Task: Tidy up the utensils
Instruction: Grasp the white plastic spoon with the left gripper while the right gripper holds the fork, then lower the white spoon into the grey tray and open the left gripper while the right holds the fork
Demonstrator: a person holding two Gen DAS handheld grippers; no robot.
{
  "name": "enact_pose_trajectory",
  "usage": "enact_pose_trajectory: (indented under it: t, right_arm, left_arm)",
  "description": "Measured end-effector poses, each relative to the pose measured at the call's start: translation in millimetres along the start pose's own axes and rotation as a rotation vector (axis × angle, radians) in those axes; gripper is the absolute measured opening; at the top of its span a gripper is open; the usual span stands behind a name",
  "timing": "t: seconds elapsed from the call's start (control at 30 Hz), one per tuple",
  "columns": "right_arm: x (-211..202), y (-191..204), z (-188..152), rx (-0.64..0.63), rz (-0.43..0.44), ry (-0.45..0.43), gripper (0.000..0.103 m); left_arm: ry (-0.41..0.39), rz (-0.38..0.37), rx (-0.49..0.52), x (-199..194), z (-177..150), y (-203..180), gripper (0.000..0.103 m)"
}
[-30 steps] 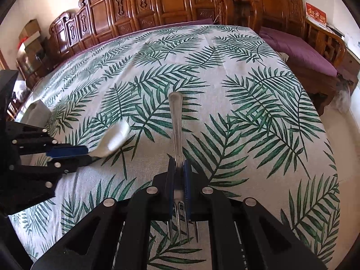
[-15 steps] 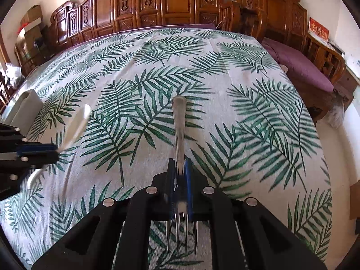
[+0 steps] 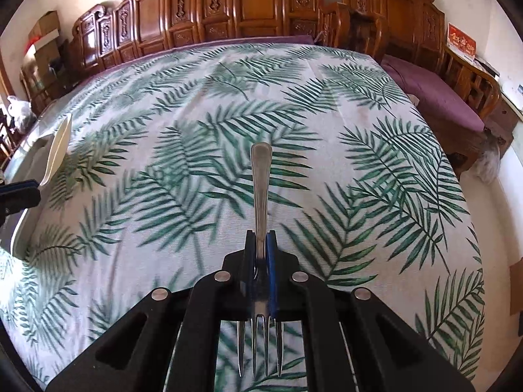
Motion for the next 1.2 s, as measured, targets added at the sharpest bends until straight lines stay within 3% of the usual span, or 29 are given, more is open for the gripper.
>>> enact_pose_trajectory:
  t: [0.6, 0.93, 1.2]
  right_arm:
    - [-29.8, 112.8, -12.6, -0.177, 0.127, -0.027, 0.008]
    - [-39.9, 150.3, -22.0, -0.256, 0.162, -0.035, 0.008]
    - [-45.8, 162.6, -23.3, -0.272, 0.188, -0.037, 0.008]
  left_arm:
    - [-0.019, 0.090, -0.119, -51.8, -41.6, 85.4, 0.006]
    - [-0.017, 0.135, -0.189, -56.2, -65.0, 124.3, 0.006]
    - [0.014, 0.142, -0.287, -37.9, -90.7, 151.4, 0.006]
Point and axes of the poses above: each gripper's, at about its wrist camera, not at the fingertips, and x roughly the way its jaws point, y to its left, z to its top, the point moved 7 cm from there along x, roughly the way its jaws point, and after that the axes turned 4 degrees about x, right-handed, at the moved point
